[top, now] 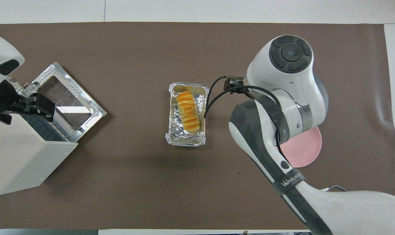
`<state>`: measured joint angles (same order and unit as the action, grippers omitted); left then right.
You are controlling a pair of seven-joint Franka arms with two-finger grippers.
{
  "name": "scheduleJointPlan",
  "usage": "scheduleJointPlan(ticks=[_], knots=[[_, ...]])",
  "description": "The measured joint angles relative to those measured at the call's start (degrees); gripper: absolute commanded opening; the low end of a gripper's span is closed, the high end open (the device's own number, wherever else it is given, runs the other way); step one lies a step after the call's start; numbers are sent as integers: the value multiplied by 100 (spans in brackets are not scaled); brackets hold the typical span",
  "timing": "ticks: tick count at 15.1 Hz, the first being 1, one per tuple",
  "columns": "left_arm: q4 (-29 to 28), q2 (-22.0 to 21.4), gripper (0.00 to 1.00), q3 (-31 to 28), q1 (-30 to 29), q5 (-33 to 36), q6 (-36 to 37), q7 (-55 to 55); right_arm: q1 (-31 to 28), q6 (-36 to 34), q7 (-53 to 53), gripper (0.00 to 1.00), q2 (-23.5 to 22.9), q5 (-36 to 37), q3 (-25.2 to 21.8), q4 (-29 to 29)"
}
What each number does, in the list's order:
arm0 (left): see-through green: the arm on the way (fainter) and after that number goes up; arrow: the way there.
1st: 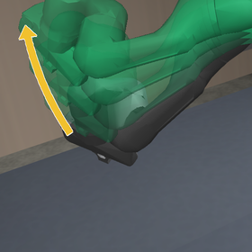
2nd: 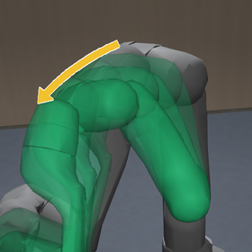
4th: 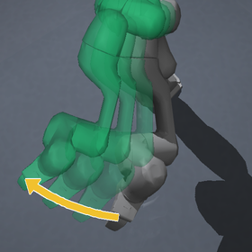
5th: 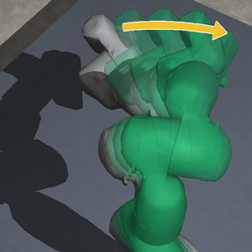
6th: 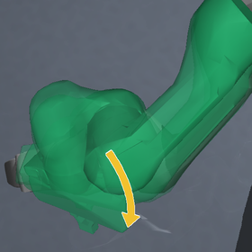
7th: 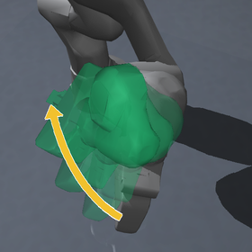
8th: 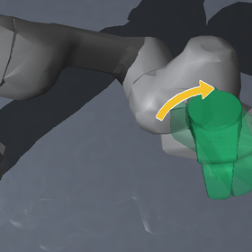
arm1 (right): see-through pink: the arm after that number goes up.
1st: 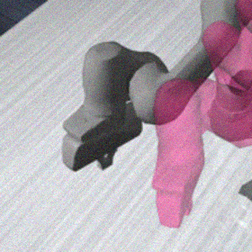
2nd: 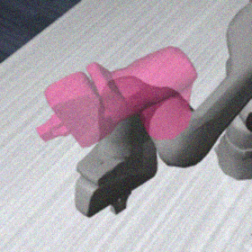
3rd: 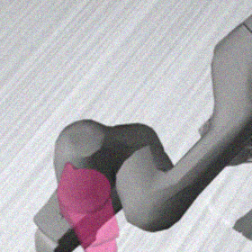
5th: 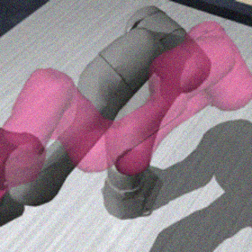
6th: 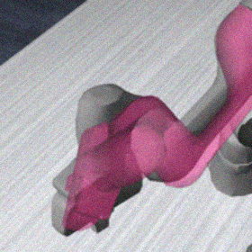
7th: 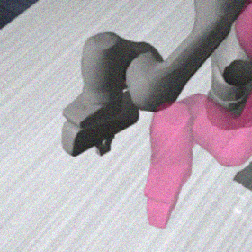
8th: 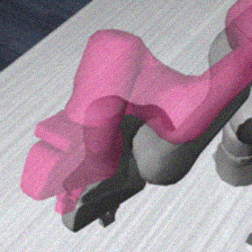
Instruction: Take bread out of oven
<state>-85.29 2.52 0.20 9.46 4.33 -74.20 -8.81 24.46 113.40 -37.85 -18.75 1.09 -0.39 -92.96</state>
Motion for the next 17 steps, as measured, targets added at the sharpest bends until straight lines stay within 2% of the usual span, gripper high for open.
scheduleJointPlan(ticks=[5,8,11,13,14,15,16,17], knots=[[-70,-59,100,118,-173,-27,14,224,802,40,-1093,100,-874,57,-10,509],[-72,-85,100,134,-229,-32,43,240,937,276,-1133,100,-1035,59,-12,376],[-166,-124,100,139,-231,-35,53,248,941,668,-1087,100,-1023,72,-24,-28],[-353,-190,100,144,-231,-39,-104,248,941,1013,-851,84,-988,84,-29,-326],[-422,-212,100,147,-231,-43,-155,248,941,1075,-705,63,-966,86,-34,-408],[-467,-226,100,147,-233,-46,-153,248,941,1079,-583,19,-941,87,-40,-443],[-504,-240,100,146,-247,-47,-145,248,940,1079,-487,0,-918,88,-45,-453],[-541,-255,100,146,-288,-47,-135,248,939,1079,-428,0,-892,88,-47,-453]])
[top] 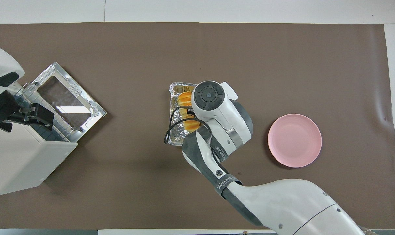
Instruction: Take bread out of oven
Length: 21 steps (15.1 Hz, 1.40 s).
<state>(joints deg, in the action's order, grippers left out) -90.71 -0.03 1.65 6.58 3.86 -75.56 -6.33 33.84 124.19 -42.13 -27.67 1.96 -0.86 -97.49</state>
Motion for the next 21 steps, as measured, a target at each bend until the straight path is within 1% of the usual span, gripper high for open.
scheduleJointPlan(ticks=[4,10,12,14,16,18,19,21], knots=[[-187,-128,100,1,-113,-12,5,17,0,4,28,0,73,2,0,19],[-205,-165,100,34,-107,-16,1,19,-13,13,80,0,90,3,-1,87],[-204,-182,100,22,-113,-16,0,18,-48,-146,97,0,89,3,-5,250],[-204,-195,100,4,-120,-16,0,18,-131,-596,201,0,83,3,-27,634],[-205,-205,100,-3,-134,-16,0,18,-406,-1184,584,0,86,-33,-45,1110],[-204,-207,100,-3,-144,-16,0,18,-891,-1582,1243,0,89,-265,-53,1525],[-204,-207,100,-2,-146,-16,0,18,-1185,-1705,1653,0,90,-369,-58,1682],[-205,-207,100,-2,-150,-16,0,18,-1794,-1704,2504,0,83,-486,-66,1815]])
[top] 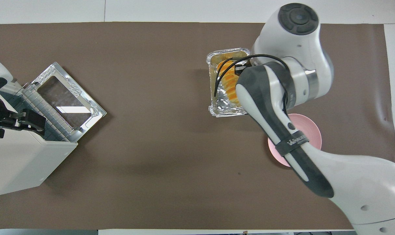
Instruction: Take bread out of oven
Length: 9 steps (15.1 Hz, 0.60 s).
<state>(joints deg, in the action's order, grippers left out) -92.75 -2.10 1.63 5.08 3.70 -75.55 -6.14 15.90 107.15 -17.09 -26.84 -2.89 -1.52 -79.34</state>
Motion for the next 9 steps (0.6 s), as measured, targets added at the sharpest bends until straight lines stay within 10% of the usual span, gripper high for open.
scheduleJointPlan(ticks=[9], knots=[[0,0,100,0,-3,0,0,0,-1294,945,1641,0,-648,-276,5,-7]])
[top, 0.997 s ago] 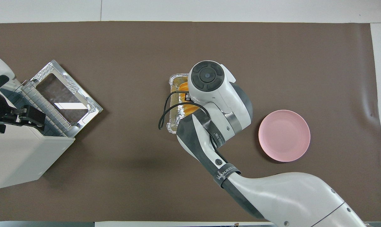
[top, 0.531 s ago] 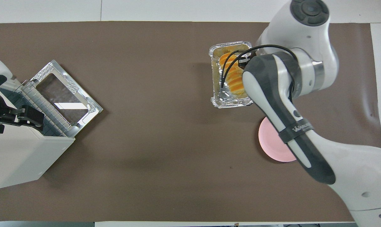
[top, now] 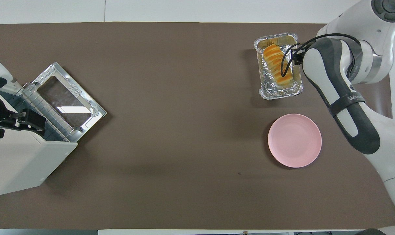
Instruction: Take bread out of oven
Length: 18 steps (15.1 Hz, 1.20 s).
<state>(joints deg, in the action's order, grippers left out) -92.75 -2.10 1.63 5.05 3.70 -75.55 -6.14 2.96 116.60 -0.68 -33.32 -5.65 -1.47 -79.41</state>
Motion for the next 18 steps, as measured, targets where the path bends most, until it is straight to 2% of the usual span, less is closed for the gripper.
scheduleJointPlan(ticks=[8,9,10,14,18], knots=[[0,0,100,0,0,0,0,0,-202,594,308,0,-189,-11,10,-146],[0,0,100,0,0,0,0,0,-196,666,309,36,-191,-11,14,-189],[0,0,100,0,0,0,0,0,-186,761,311,99,-192,-10,15,-258],[0,0,100,0,0,0,0,0,-190,963,675,100,-192,1,9,-523],[0,0,100,0,0,0,0,0,-215,445,1053,100,-66,164,-32,-496]])
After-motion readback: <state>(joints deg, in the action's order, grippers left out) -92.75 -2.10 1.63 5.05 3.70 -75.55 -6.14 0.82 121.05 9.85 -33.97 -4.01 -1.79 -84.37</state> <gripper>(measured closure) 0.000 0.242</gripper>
